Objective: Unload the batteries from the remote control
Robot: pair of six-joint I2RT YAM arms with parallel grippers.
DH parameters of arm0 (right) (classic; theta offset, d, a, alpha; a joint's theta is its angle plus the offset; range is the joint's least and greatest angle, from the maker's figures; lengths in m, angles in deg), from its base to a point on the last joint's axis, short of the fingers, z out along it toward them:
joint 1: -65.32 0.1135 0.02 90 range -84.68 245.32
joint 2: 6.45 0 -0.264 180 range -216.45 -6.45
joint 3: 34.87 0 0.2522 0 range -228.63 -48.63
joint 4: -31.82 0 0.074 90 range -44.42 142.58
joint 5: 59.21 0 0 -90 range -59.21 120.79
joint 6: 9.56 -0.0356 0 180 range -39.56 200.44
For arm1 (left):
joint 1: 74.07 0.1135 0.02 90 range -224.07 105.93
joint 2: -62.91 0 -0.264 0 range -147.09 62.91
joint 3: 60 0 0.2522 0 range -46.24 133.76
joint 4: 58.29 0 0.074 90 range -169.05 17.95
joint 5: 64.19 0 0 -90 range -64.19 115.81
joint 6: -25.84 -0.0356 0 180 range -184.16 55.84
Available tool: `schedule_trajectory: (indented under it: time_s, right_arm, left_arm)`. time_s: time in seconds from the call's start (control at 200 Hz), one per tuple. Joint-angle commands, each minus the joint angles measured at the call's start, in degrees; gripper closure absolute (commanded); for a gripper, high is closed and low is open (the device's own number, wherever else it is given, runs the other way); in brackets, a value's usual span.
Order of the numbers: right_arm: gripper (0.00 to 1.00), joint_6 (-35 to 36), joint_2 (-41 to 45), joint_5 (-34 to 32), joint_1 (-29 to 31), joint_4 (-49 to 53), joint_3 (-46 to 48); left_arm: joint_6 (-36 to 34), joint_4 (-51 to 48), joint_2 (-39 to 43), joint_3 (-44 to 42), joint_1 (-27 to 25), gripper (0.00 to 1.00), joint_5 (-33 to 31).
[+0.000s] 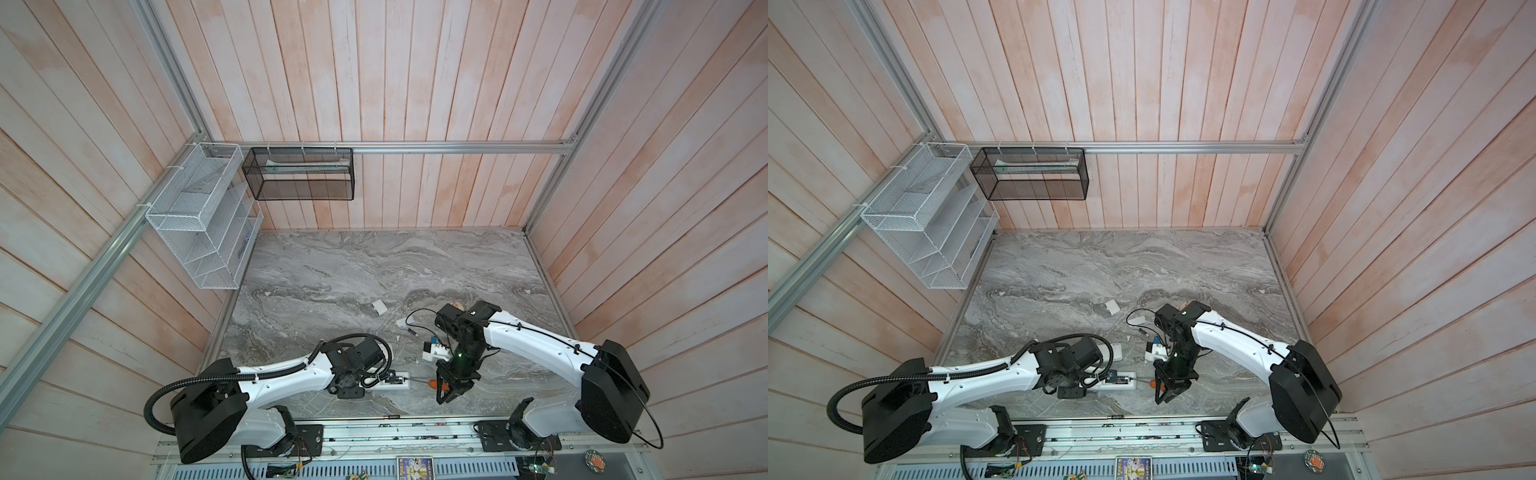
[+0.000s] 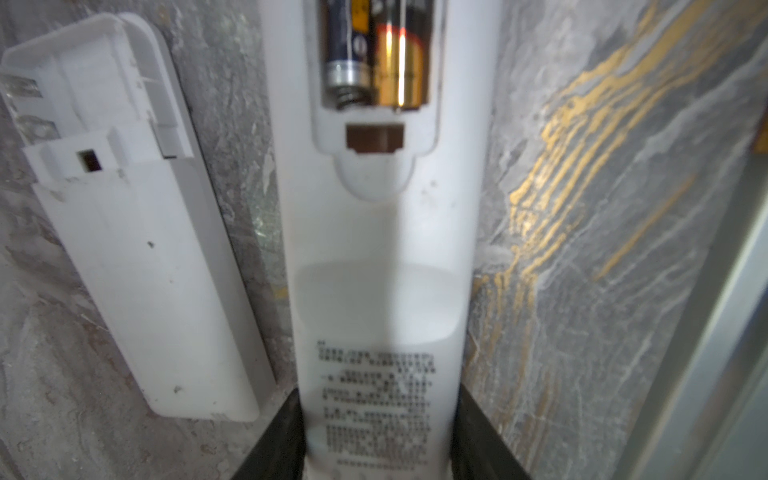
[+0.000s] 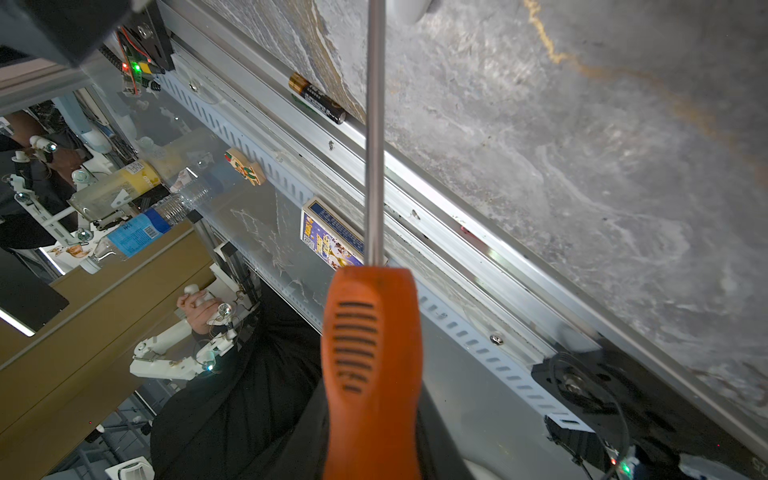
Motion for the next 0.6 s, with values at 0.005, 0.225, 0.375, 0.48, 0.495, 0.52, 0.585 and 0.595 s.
schedule_trajectory:
  time_s: [0.005, 0.225, 0.375, 0.48, 0.495, 0.52, 0.585, 0.595]
  right_arm:
    - [1.00, 0.1, -0.8, -0.1, -0.2, 0.2, -0.7]
    - [1.00, 0.1, -0.9, 1.0, 0.2, 0.0, 0.0]
    - [1.00, 0.2, -1.1, 1.4, 0.2, -0.1, 0.2]
    - [1.00, 0.2, -1.3, 2.0, 0.5, -0.4, 0.6]
    - [1.00, 0.2, -1.4, 2.1, 0.6, -0.4, 0.6]
    - [1.00, 0.2, -1.5, 2.2, 0.6, -0.5, 0.7]
    - [1.00, 0.2, -1.7, 2.6, 0.8, -0.9, 0.9]
    - [1.00, 0.2, -1.7, 2.6, 0.8, -0.9, 0.9]
  left_arm:
    - [-0.9, 1.1, 1.1, -0.2, -0.4, 0.99, -0.4]
    - [-0.9, 1.4, 1.3, 0.0, -0.5, 0.99, -1.2]
    - [-1.1, 1.5, 2.1, -0.3, -0.6, 0.99, -1.6]
    - [-1.4, 1.6, 2.7, -0.4, -0.7, 0.99, -1.7]
    - [-1.3, 1.6, 2.8, -0.4, -0.8, 1.00, -1.7]
    - [-1.5, 1.5, 2.9, -0.4, -0.8, 1.00, -1.7]
    - [-1.4, 1.8, 3.2, -0.4, -0.9, 1.00, -1.7]
    - [-1.5, 1.8, 3.2, -0.4, -0.9, 1.00, -1.7]
